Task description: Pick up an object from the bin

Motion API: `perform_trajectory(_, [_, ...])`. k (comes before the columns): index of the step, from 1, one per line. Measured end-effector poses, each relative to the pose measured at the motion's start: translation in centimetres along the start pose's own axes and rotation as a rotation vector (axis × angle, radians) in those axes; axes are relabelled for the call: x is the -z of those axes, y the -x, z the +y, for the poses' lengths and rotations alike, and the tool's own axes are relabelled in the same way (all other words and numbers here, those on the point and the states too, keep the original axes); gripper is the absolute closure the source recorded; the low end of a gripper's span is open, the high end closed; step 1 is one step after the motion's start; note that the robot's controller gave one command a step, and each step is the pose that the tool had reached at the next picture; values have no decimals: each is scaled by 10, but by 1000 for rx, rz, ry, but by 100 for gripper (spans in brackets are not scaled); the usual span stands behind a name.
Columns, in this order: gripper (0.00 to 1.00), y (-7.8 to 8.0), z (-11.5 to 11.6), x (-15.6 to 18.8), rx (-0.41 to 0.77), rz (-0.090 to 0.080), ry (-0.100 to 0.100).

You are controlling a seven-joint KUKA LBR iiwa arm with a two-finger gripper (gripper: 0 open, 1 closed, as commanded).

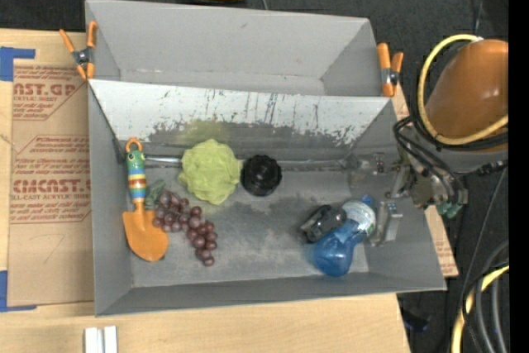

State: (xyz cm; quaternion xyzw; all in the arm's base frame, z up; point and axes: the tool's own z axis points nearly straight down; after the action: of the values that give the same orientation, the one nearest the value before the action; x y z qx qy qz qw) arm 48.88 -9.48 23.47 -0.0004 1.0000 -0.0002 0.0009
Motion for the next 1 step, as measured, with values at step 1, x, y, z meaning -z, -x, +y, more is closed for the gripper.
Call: perform_trajectory(1, [0,0,0,0,0,0,0])
